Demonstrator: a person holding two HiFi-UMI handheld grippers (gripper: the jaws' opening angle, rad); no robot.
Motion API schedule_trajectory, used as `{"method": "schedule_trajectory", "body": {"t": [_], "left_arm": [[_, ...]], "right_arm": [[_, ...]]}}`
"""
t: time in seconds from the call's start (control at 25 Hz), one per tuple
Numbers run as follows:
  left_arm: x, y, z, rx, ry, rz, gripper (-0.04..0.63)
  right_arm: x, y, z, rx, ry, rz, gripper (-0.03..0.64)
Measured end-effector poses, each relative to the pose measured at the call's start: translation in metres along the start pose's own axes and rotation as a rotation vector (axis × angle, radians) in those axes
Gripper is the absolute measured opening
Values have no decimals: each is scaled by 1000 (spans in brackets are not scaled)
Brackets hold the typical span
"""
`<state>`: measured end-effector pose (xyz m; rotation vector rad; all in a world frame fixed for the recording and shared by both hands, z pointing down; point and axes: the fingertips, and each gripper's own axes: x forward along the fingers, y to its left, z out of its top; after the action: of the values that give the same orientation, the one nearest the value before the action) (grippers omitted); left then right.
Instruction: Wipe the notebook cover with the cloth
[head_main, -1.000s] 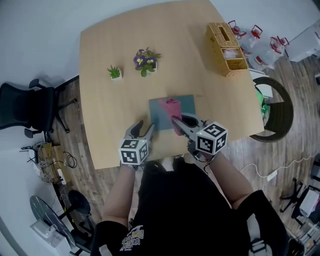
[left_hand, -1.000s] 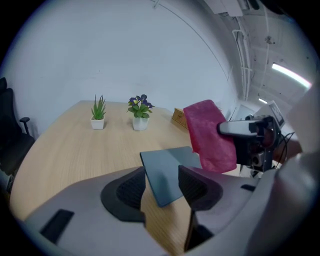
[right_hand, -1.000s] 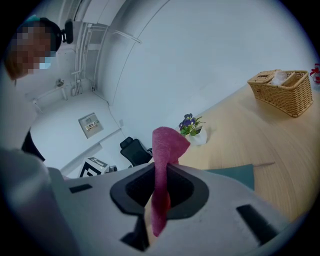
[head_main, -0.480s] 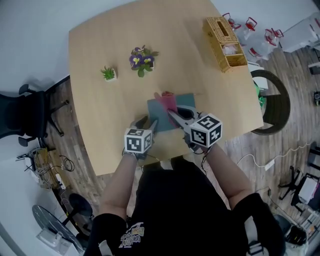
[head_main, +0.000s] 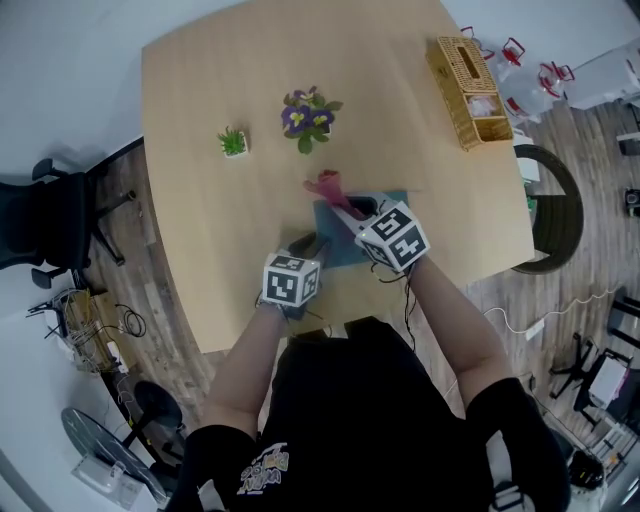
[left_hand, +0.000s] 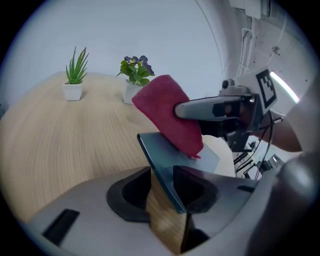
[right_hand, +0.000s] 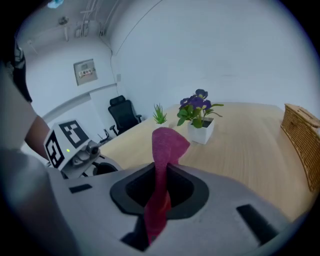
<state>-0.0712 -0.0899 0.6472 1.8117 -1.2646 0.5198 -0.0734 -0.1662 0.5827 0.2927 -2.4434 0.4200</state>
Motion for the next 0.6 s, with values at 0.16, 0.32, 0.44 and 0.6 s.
{"method": "schedule_trajectory", "body": {"t": [0.16,0.32,0.44,0.6], "left_arm": [[1,2,0,-13,6,-10,127],[1,4,0,-27,11,-21,120],[1,5,1,-34,13,-27,117],[1,7,1,-42,17,-32,112]], "right_arm": [[29,0,-7,-97,92,-3,57],[47,6,-17,-120,150,18,57],[53,9,-21,-101,158,34,57],[54,8,-24,-55,149,41,56]]}}
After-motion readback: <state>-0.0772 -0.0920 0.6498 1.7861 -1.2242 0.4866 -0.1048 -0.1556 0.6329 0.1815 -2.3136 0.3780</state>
